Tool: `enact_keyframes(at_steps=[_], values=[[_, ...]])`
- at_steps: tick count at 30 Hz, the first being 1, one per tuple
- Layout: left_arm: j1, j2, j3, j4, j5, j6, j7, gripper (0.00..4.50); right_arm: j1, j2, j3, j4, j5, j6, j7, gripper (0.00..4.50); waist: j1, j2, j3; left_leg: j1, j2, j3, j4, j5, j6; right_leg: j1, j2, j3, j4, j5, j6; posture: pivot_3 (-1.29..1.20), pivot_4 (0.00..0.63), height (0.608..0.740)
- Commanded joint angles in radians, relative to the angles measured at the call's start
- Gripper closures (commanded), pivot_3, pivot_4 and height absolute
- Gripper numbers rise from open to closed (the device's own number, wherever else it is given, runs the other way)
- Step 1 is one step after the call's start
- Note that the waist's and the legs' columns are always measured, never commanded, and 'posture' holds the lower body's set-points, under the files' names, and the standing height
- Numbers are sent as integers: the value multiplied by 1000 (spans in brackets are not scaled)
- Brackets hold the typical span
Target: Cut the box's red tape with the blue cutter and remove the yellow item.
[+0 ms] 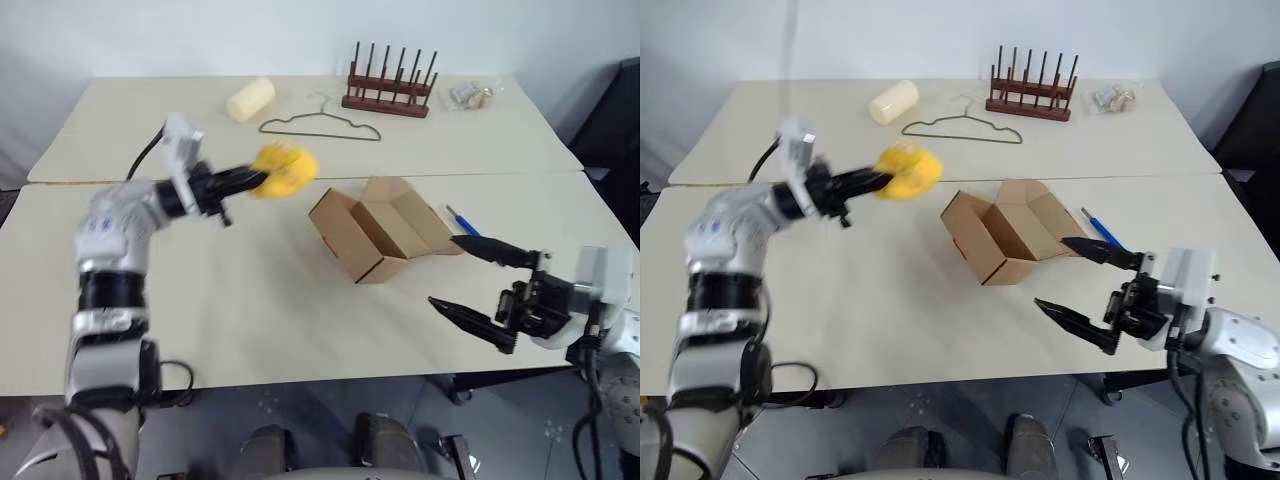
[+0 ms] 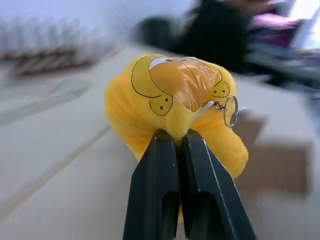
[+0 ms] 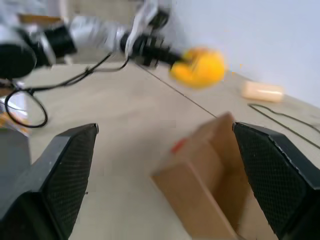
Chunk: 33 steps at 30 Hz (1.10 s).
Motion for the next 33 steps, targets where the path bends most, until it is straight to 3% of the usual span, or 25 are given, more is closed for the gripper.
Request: enact_keyframes(at_steps=[1, 5, 6, 9, 14, 20, 25, 29, 33], values=[[112, 54, 67, -126, 18, -83, 79, 4480, -55, 38, 72, 15, -24, -58, 21, 0, 15, -2, 1, -1, 0, -1, 2, 0, 0, 0, 0, 0, 0, 0, 0, 0, 150, 740], [230, 43, 105, -130, 0, -149, 135, 4480, -105, 60, 184, 117, -82, -120, 127, 0, 41, -2, 1, -2, -1, -5, 7, -2, 2, 4, -3, -2, 0, 0, 0, 0, 150, 740], [237, 40, 108, -123, 1, -141, 163, 4254, -114, 61, 202, 149, -95, -134, 150, 0, 45, -2, 1, -2, -1, -5, 8, -2, 2, 5, -3, -1, 0, 0, 0, 0, 150, 740], [274, 71, 97, -132, 16, -103, 179, 3518, -161, 76, 227, 217, -108, -157, 173, 0, 42, -3, 0, -3, -2, -5, 9, -2, 3, 5, -3, -2, 0, 0, 0, 0, 150, 740], [361, 156, 127, -238, -23, -42, 135, 1896, -207, 96, 212, 278, -109, -182, 166, 0, 13, -2, 0, -2, -1, -4, 7, -3, 0, 1, -1, -3, 4, 0, 0, 0, 150, 740], [602, 248, 304, -417, -63, -122, 61, 121, -191, 66, 191, 325, -107, -199, 213, 0, -5, -2, 1, 0, 1, -2, 3, -4, -1, 0, 0, -2, 4, -1, -2, 0, 150, 740], [934, 225, 457, -588, -32, -188, 34, 54, -179, 38, 188, 342, -115, -225, 277, 0, -12, -1, 1, 1, 2, -1, 1, -4, -2, 0, -1, -1, 1, -1, -2, 0, 150, 740], [1074, 151, 501, -732, -67, -195, 59, 54, -170, 21, 199, 378, -145, -270, 338, 0, 2, -1, 1, 1, 3, -2, 1, -4, -1, 2, -2, -1, -1, -1, -2, 0, 150, 740], [1117, 67, 511, -807, -68, -203, 139, 54, -178, 31, 203, 421, -169, -312, 360, 0, 9, -1, 1, 2, 3, -1, 1, -4, 0, 2, -5, -1, -1, -1, -2, 0, 150, 740]])
